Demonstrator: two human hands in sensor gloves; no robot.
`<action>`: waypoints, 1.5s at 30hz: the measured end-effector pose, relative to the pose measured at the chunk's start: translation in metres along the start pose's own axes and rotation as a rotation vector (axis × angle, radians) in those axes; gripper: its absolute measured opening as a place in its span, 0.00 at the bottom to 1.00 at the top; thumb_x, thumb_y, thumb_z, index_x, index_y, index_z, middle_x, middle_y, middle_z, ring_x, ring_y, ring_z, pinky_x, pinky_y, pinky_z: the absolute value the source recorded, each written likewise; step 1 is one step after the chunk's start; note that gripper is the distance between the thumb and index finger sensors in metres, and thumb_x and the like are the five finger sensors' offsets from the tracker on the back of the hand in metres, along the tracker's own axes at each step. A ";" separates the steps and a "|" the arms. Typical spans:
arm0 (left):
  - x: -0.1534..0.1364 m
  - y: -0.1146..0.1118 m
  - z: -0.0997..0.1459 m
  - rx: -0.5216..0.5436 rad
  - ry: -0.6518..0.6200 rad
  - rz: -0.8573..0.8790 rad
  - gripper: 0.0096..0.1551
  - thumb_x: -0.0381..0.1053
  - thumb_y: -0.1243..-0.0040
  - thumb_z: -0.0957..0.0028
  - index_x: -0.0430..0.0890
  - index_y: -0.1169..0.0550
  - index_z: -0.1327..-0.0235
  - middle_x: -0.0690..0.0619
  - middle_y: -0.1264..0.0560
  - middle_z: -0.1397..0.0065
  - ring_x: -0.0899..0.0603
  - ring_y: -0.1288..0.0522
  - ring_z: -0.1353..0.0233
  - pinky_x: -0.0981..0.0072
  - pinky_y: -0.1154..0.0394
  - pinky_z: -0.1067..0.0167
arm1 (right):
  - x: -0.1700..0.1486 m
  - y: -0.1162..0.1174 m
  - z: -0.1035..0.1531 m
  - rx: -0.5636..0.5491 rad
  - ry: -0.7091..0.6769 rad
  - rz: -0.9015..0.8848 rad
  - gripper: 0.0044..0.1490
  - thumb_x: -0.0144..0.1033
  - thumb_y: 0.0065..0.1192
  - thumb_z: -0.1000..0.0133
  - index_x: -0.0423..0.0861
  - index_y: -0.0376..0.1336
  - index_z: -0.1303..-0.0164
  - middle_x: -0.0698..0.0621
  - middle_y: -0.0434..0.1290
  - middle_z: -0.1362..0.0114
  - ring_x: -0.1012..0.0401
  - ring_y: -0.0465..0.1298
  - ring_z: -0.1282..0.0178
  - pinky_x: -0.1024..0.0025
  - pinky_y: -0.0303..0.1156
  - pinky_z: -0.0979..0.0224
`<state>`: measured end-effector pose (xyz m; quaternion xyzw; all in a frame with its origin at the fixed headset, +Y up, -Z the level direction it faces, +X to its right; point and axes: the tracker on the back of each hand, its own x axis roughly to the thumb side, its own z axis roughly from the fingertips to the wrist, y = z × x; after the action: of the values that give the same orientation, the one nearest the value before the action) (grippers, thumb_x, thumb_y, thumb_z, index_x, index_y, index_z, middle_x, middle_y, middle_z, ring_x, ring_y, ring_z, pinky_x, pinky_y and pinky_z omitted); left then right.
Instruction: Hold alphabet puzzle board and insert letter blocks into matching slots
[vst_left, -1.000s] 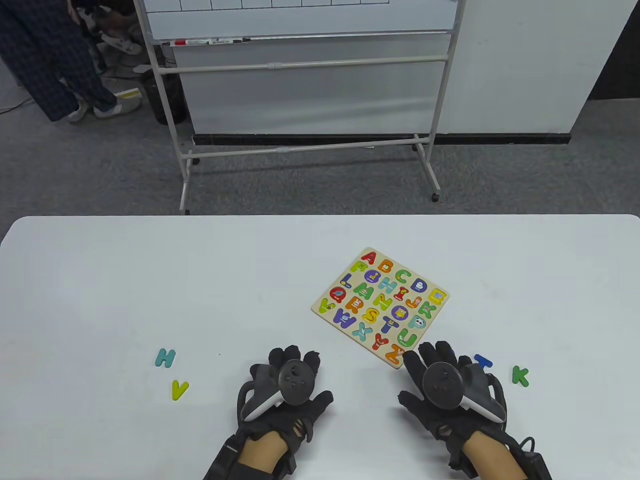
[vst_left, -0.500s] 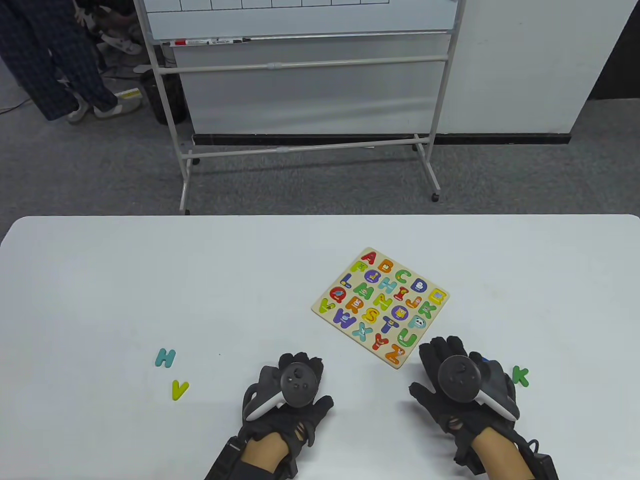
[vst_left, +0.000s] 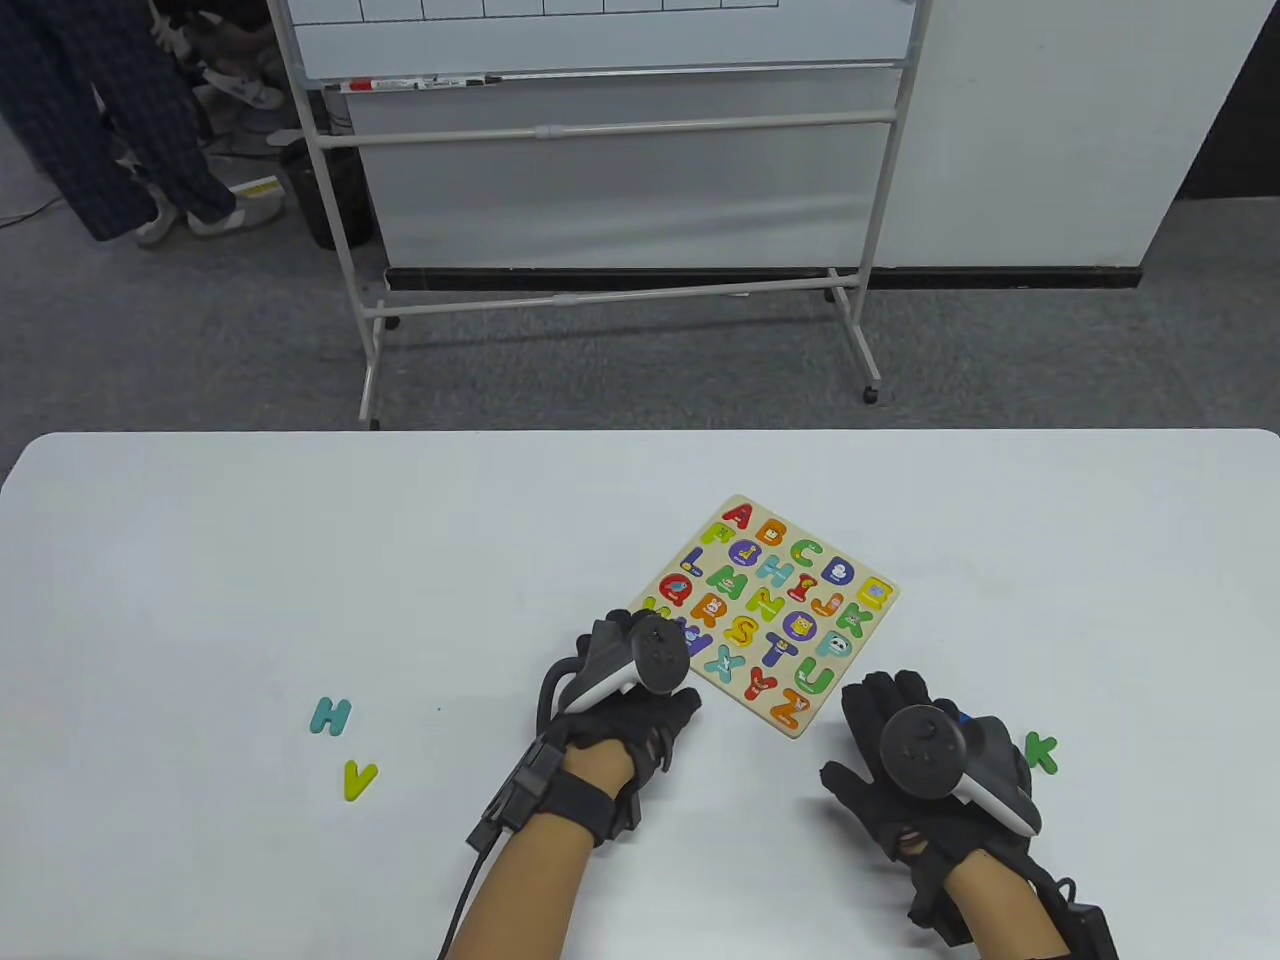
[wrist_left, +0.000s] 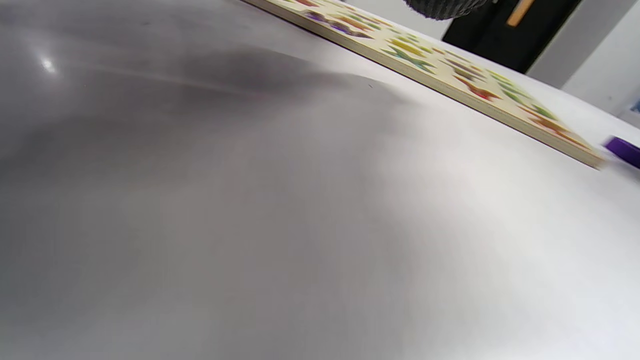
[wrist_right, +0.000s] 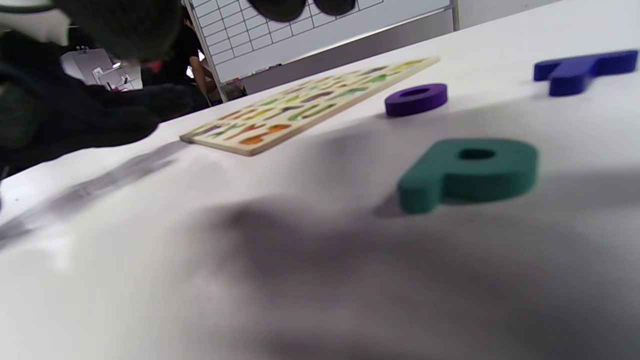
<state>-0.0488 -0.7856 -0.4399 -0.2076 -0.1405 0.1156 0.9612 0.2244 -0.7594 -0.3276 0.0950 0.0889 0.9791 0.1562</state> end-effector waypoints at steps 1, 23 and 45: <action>-0.001 0.002 -0.008 -0.003 0.005 0.010 0.47 0.62 0.59 0.44 0.47 0.62 0.22 0.44 0.69 0.18 0.34 0.75 0.20 0.36 0.71 0.29 | 0.000 0.001 -0.001 0.005 0.002 0.000 0.56 0.62 0.52 0.46 0.46 0.39 0.15 0.43 0.39 0.11 0.44 0.33 0.13 0.43 0.31 0.21; -0.010 -0.005 -0.041 -0.120 0.054 0.046 0.41 0.62 0.63 0.43 0.58 0.62 0.22 0.56 0.72 0.17 0.38 0.77 0.18 0.36 0.73 0.27 | 0.003 0.004 -0.003 0.039 0.008 0.014 0.55 0.62 0.52 0.46 0.46 0.40 0.15 0.42 0.40 0.11 0.43 0.34 0.13 0.41 0.32 0.21; -0.007 -0.032 0.031 -0.023 0.262 -0.018 0.43 0.60 0.62 0.44 0.46 0.59 0.23 0.42 0.67 0.19 0.25 0.66 0.21 0.32 0.57 0.31 | -0.034 -0.036 0.017 -0.155 0.102 -0.201 0.55 0.62 0.52 0.46 0.45 0.42 0.15 0.41 0.41 0.12 0.42 0.36 0.12 0.41 0.32 0.21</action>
<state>-0.0600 -0.8045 -0.4008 -0.2307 -0.0168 0.0774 0.9698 0.2705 -0.7341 -0.3243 0.0234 0.0299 0.9660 0.2557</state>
